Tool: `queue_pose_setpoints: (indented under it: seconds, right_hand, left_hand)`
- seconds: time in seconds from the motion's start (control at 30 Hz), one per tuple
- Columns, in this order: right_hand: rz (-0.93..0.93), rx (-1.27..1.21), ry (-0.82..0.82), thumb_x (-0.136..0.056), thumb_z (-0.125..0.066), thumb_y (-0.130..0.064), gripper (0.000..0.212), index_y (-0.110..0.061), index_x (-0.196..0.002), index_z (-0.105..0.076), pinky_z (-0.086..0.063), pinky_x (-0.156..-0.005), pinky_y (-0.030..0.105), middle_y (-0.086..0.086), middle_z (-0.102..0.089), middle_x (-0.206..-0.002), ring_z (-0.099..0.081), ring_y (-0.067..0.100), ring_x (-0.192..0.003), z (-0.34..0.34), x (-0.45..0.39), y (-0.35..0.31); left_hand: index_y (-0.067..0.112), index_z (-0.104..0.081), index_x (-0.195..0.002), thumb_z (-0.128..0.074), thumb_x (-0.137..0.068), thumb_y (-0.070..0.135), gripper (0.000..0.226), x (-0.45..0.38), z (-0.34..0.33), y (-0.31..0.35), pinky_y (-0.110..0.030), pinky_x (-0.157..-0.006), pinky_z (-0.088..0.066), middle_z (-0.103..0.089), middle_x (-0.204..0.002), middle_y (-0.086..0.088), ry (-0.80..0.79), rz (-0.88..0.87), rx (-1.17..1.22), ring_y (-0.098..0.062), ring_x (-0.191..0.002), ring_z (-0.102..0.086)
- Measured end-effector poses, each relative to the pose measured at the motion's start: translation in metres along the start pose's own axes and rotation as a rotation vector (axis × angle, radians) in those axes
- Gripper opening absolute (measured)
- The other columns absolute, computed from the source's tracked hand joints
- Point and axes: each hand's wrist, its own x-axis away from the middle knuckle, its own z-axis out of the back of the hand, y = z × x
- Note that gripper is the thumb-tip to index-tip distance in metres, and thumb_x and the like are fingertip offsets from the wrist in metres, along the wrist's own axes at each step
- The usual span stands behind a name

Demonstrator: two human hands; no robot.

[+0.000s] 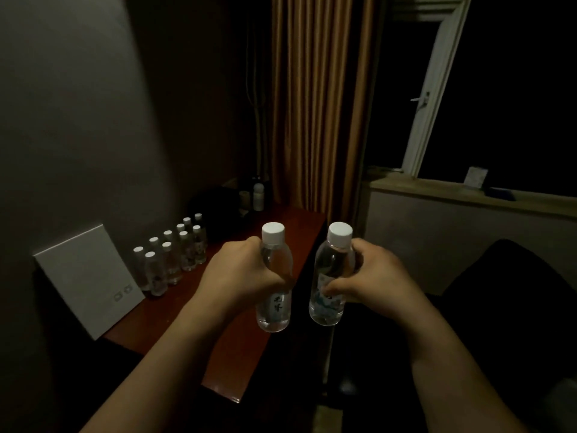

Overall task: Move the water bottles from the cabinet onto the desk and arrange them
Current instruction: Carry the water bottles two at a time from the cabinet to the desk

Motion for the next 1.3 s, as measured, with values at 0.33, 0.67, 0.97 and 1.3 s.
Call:
queue_pose_setpoints:
  seconds: [0.33, 0.67, 0.97, 1.3]
  right_hand:
    - [0.053, -0.021, -0.057, -0.059, -0.09, -0.027, 0.063, -0.04, -0.111, -0.056, -0.052, -0.077, 0.027, -0.015, -0.064, -0.104, -0.059, 0.003, -0.096, -0.028, -0.197, 0.006]
    - [0.137, -0.001, -0.181, -0.052, -0.089, -0.033, 0.063, -0.042, -0.103, -0.055, -0.052, -0.069, 0.024, -0.018, -0.064, -0.097, -0.06, -0.001, -0.089, -0.109, -0.371, 0.019]
    - [0.211, -0.034, -0.388, -0.06, -0.089, -0.028, 0.058, -0.04, -0.104, -0.052, -0.037, -0.06, 0.013, -0.02, -0.058, -0.093, -0.053, -0.007, -0.081, -0.185, -0.536, 0.041]
    - [0.252, 0.032, -0.582, -0.061, -0.087, -0.022, 0.057, -0.032, -0.105, -0.054, -0.046, -0.068, 0.022, -0.013, -0.063, -0.096, -0.062, 0.011, -0.091, -0.265, -0.681, 0.081]
  left_hand:
    - [0.027, -0.056, -0.09, -0.075, -0.055, 0.057, 0.05, -0.167, -0.016, -0.069, -0.037, -0.067, -0.058, -0.064, -0.081, 0.009, 0.06, 0.133, -0.068, -0.01, -0.075, -0.063]
    - [0.025, -0.057, -0.098, -0.076, -0.058, 0.067, 0.061, -0.255, -0.03, -0.162, -0.033, -0.07, -0.055, -0.064, -0.087, 0.008, 0.162, 0.37, -0.155, -0.011, -0.081, -0.061]
    - [0.023, -0.055, -0.098, -0.076, -0.057, 0.067, 0.063, -0.354, -0.066, -0.242, -0.031, -0.063, -0.049, -0.064, -0.086, 0.005, 0.322, 0.62, -0.239, -0.018, -0.084, -0.063]
    - [0.021, -0.055, -0.1, -0.072, -0.059, 0.061, 0.06, -0.462, -0.14, -0.33, -0.031, -0.063, -0.042, -0.067, -0.094, 0.001, 0.359, 0.86, -0.162, -0.023, -0.089, -0.065]
